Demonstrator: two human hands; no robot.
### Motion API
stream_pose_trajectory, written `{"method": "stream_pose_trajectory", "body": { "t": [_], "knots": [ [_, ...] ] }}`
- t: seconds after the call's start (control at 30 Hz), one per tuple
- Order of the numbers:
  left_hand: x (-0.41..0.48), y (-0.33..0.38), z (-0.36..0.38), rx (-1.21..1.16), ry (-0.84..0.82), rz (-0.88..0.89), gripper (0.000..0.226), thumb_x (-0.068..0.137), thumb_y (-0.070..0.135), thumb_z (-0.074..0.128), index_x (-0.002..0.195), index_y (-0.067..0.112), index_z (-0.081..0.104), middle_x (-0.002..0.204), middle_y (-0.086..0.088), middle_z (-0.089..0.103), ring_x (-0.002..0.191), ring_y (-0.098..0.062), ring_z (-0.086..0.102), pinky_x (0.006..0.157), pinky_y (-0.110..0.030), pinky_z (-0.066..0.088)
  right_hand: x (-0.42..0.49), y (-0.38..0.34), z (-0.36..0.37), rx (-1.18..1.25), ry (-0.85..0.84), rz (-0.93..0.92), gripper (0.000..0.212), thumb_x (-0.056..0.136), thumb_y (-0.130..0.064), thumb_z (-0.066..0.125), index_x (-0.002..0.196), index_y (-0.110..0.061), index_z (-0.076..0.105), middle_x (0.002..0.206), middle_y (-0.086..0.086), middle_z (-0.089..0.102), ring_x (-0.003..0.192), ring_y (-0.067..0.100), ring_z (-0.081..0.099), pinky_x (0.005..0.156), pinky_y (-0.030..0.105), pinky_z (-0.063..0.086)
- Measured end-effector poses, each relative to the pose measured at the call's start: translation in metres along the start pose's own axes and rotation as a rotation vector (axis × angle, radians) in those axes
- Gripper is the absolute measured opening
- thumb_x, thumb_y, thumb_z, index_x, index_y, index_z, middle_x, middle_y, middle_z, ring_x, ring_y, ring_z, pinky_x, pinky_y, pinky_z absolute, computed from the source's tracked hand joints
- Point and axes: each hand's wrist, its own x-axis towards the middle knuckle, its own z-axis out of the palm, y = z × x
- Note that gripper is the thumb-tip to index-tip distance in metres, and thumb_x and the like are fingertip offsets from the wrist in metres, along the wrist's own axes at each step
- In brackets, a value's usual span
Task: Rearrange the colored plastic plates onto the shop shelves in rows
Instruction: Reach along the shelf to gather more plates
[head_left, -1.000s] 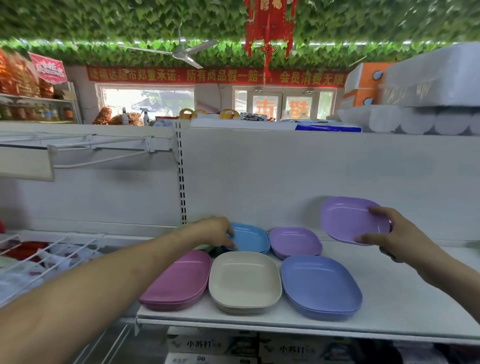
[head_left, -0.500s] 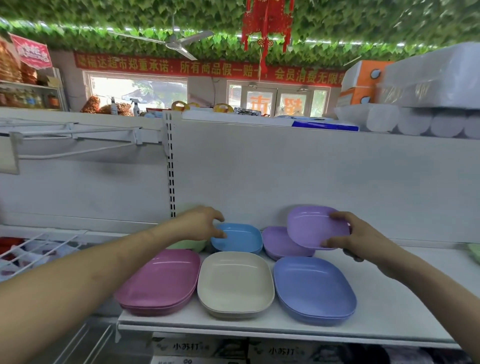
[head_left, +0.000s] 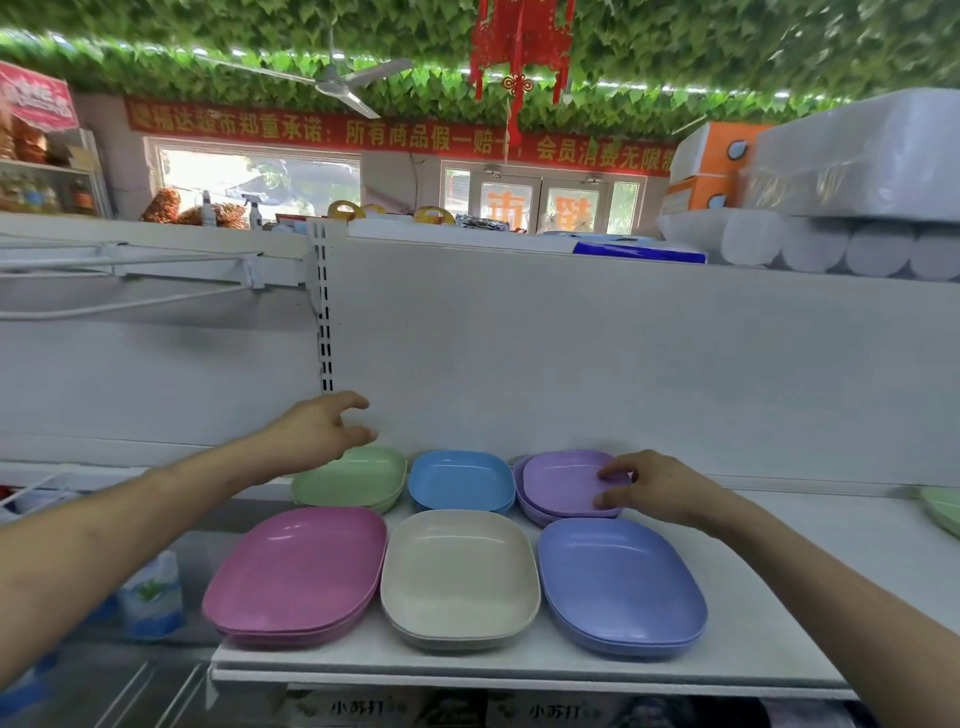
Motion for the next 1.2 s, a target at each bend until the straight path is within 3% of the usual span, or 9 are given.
{"method": "stream_pose_trajectory", "body": {
  "t": [0.3, 0.47, 0.57, 0.7, 0.83, 1.0, 1.1, 1.2],
  "knots": [
    [-0.005, -0.010, -0.003, -0.020, -0.005, 0.007, 0.049, 0.094, 0.045, 0.068, 0.140, 0.033, 0.054, 0.096, -0.004, 0.070, 0.081, -0.017, 0.066, 0.071, -0.029, 0.051, 0.013, -0.003, 0.016, -0.145, -0.052, 0.001, 0.060, 0.076, -0.061, 0.078, 0.132, -0.046, 0.063, 0.120, -0.012, 0.055, 0.107, 0.012, 0.055, 0.091, 0.027, 0.043],
    [-0.007, -0.014, -0.004, -0.038, 0.002, 0.031, 0.046, 0.094, 0.044, 0.068, 0.137, 0.035, 0.055, 0.093, -0.003, 0.069, 0.078, -0.017, 0.066, 0.068, -0.029, 0.049, 0.005, -0.006, 0.011, -0.107, -0.063, 0.035, 0.057, 0.082, -0.056, 0.077, 0.136, -0.045, 0.062, 0.130, -0.007, 0.059, 0.111, 0.013, 0.056, 0.094, 0.027, 0.043],
    [-0.008, -0.008, 0.001, -0.055, 0.045, 0.095, 0.037, 0.096, 0.044, 0.065, 0.131, 0.036, 0.058, 0.080, -0.001, 0.068, 0.072, -0.016, 0.064, 0.064, -0.030, 0.048, -0.004, -0.005, 0.006, -0.024, 0.020, 0.060, 0.052, 0.089, -0.052, 0.072, 0.139, -0.040, 0.062, 0.142, -0.003, 0.060, 0.119, 0.016, 0.057, 0.094, 0.028, 0.040],
    [-0.005, 0.010, 0.021, -0.131, 0.059, 0.202, 0.022, 0.098, 0.042, 0.063, 0.120, 0.038, 0.063, 0.076, 0.000, 0.065, 0.071, -0.018, 0.063, 0.069, -0.034, 0.051, -0.030, -0.002, -0.003, 0.024, 0.156, 0.091, 0.051, 0.093, -0.048, 0.067, 0.142, -0.034, 0.060, 0.139, 0.003, 0.063, 0.122, 0.022, 0.060, 0.094, 0.032, 0.044],
    [0.004, 0.045, 0.051, -0.197, -0.070, 0.300, 0.010, 0.099, 0.031, 0.065, 0.105, 0.032, 0.072, 0.092, 0.005, 0.071, 0.082, -0.015, 0.066, 0.074, -0.031, 0.053, -0.060, 0.009, -0.017, 0.013, 0.235, 0.140, 0.049, 0.093, -0.051, 0.066, 0.136, -0.030, 0.063, 0.121, 0.001, 0.066, 0.104, 0.020, 0.065, 0.091, 0.034, 0.051],
    [0.008, 0.109, 0.083, -0.221, -0.167, 0.414, 0.011, 0.098, 0.021, 0.066, 0.098, 0.029, 0.074, 0.088, 0.009, 0.072, 0.068, -0.010, 0.065, 0.057, -0.018, 0.050, -0.104, 0.038, -0.044, 0.036, 0.337, 0.169, 0.033, 0.091, -0.054, 0.066, 0.114, -0.031, 0.072, 0.097, -0.005, 0.069, 0.089, 0.016, 0.068, 0.079, 0.033, 0.055],
    [0.005, 0.151, 0.101, -0.252, -0.266, 0.491, 0.015, 0.098, 0.018, 0.066, 0.101, 0.029, 0.075, 0.084, 0.008, 0.072, 0.072, -0.012, 0.069, 0.060, -0.029, 0.055, -0.130, 0.065, -0.067, 0.156, 0.353, 0.182, 0.025, 0.094, -0.050, 0.067, 0.102, -0.028, 0.074, 0.087, 0.002, 0.072, 0.067, 0.013, 0.064, 0.057, 0.026, 0.049],
    [-0.004, 0.200, 0.124, -0.268, -0.327, 0.550, 0.019, 0.097, 0.012, 0.066, 0.105, 0.026, 0.075, 0.086, 0.003, 0.073, 0.072, -0.014, 0.069, 0.062, -0.031, 0.055, -0.157, 0.104, -0.091, 0.178, 0.386, 0.212, 0.025, 0.095, -0.049, 0.065, 0.097, -0.025, 0.073, 0.086, 0.007, 0.074, 0.060, 0.014, 0.062, 0.050, 0.027, 0.045]
  ]
}}
